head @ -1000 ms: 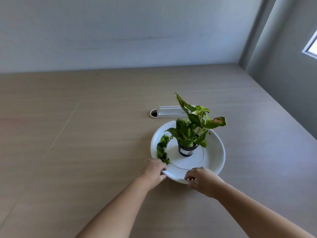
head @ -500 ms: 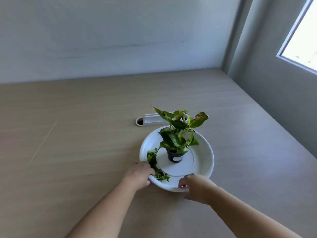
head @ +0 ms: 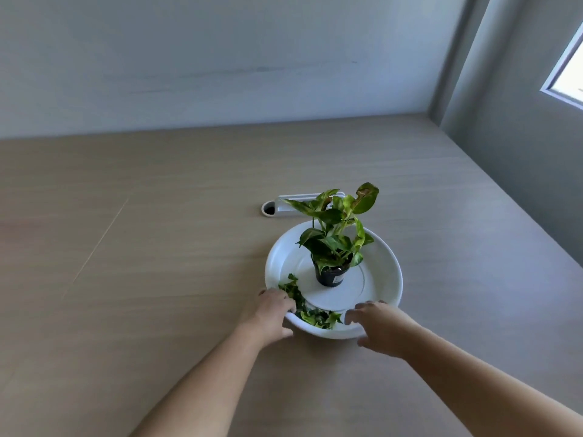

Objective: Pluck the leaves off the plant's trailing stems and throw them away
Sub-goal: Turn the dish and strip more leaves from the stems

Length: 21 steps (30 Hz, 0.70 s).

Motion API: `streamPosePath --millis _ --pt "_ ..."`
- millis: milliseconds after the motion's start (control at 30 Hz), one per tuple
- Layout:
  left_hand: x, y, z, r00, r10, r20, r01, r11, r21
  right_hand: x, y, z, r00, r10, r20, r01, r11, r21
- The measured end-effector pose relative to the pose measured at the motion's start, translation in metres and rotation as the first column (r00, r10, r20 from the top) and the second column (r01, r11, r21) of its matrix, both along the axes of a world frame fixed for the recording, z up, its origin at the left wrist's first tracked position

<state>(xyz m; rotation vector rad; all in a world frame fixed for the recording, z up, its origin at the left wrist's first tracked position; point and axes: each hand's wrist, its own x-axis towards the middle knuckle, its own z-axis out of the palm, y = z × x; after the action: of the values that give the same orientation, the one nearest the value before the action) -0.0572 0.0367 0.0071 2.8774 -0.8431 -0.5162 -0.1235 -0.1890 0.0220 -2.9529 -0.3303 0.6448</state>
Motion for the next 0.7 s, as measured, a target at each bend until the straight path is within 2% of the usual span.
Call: streamPosePath --millis 133,267,367,433,500,567,700 --pt "-0.007 0.004 0.0 0.999 0.013 0.043 -0.013 1.0 -0.007 0.001 0.003 -0.002 1.0 -0.024 -0.01 0.025 0.999 0.039" --pt "-0.032 -0.016 -0.006 0.997 -0.026 0.068 0.028 0.999 -0.032 0.004 -0.027 0.003 0.996 -0.082 0.017 0.083 0.995 -0.053" --pt "-0.042 -0.027 -0.006 0.996 0.044 -0.083 -0.058 0.982 -0.18 0.005 -0.034 0.009 0.994 -0.114 0.004 0.113 0.988 -0.101" --pt "-0.035 -0.032 -0.002 0.982 0.132 -0.136 -0.161 0.958 -0.235 0.006 -0.024 0.014 0.985 -0.17 -0.012 0.17 0.985 -0.018" --pt "-0.024 -0.037 0.002 0.981 0.167 -0.094 -0.181 0.969 -0.167 0.011 -0.009 0.013 0.974 -0.223 -0.038 0.226 0.966 0.123" --pt "-0.017 -0.044 0.003 0.982 0.155 -0.11 -0.164 0.983 -0.079 0.017 0.007 0.006 0.968 -0.243 -0.067 0.252 0.949 0.191" --pt "-0.011 -0.057 -0.002 0.985 0.146 -0.089 -0.15 0.988 -0.037 0.023 0.027 -0.015 0.939 -0.334 -0.08 0.34 0.936 0.092"
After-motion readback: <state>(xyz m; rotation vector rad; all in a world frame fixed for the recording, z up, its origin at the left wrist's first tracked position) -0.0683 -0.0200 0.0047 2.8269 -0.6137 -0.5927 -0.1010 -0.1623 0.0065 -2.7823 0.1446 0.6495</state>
